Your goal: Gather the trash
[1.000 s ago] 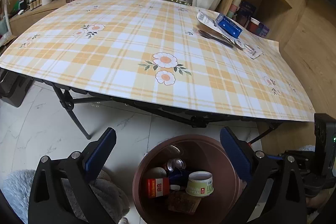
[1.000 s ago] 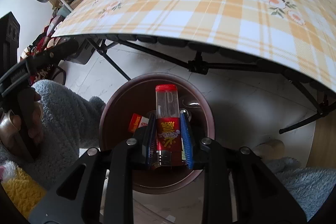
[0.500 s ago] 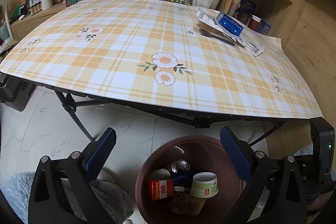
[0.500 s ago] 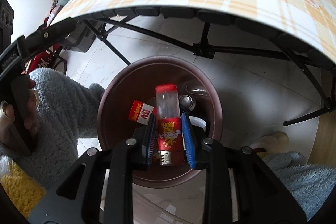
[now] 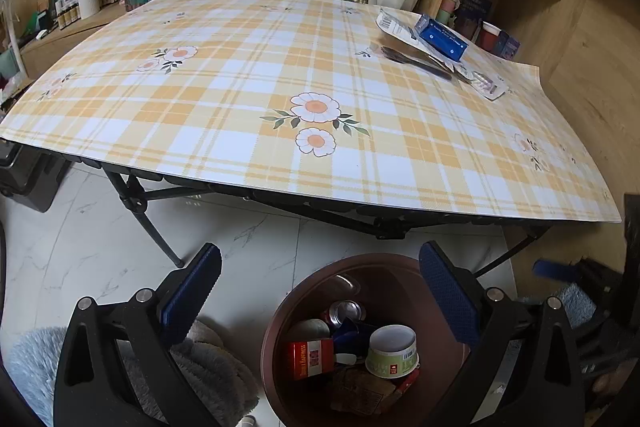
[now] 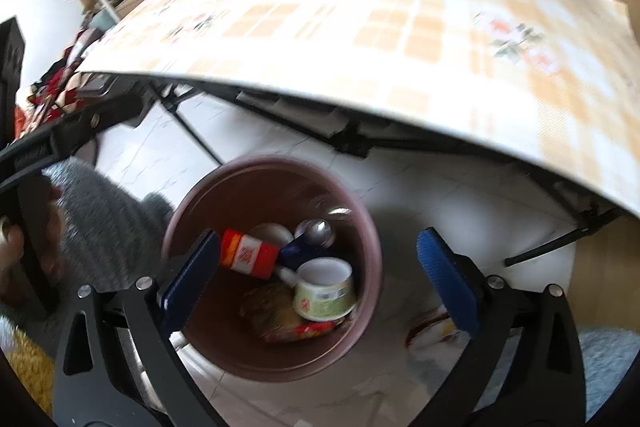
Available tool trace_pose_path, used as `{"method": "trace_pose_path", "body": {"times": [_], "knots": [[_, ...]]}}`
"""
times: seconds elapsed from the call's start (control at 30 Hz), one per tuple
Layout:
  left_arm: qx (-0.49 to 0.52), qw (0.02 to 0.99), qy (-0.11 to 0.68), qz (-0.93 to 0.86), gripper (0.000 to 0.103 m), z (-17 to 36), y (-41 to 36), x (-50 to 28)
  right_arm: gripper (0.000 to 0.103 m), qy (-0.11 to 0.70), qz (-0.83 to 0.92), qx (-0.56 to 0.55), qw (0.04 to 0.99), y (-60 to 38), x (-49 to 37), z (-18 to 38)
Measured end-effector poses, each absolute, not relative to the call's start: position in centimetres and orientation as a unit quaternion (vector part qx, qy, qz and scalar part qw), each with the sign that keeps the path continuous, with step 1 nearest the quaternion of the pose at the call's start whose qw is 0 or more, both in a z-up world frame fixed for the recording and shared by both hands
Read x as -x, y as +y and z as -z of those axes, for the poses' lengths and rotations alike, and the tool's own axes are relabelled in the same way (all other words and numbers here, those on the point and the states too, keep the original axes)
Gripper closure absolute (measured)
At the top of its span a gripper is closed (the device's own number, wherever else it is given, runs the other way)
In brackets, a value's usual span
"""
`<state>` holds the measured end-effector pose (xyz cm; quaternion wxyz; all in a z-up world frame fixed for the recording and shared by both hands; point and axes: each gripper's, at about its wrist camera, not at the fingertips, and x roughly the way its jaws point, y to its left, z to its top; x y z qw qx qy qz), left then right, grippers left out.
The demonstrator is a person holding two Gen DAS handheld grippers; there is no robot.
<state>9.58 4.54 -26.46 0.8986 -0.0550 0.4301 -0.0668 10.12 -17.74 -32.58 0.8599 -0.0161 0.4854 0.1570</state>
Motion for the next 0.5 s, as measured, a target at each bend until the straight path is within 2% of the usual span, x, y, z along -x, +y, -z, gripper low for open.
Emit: {"method": "trace_pose_path", "body": {"times": [0.27, 0.4, 0.5], "knots": [[0.054, 0.898, 0.43, 0.074, 0.006, 26.3, 4.3, -9.8, 0.005, 0.446, -0.089, 0.014, 0.891, -20.5, -11.6, 30.1], [0.058, 0.902, 0.421, 0.078, 0.006, 25.8, 4.1, -10.2, 0.005, 0.464, -0.11, -0.038, 0.878, -21.9, -12.4, 29.6], [0.06, 0.902, 0.421, 0.081, 0.006, 25.5, 3.9, -10.6, 0.005, 0.479, -0.11, -0.038, 0.87, -21.7, -12.7, 29.1]]}}
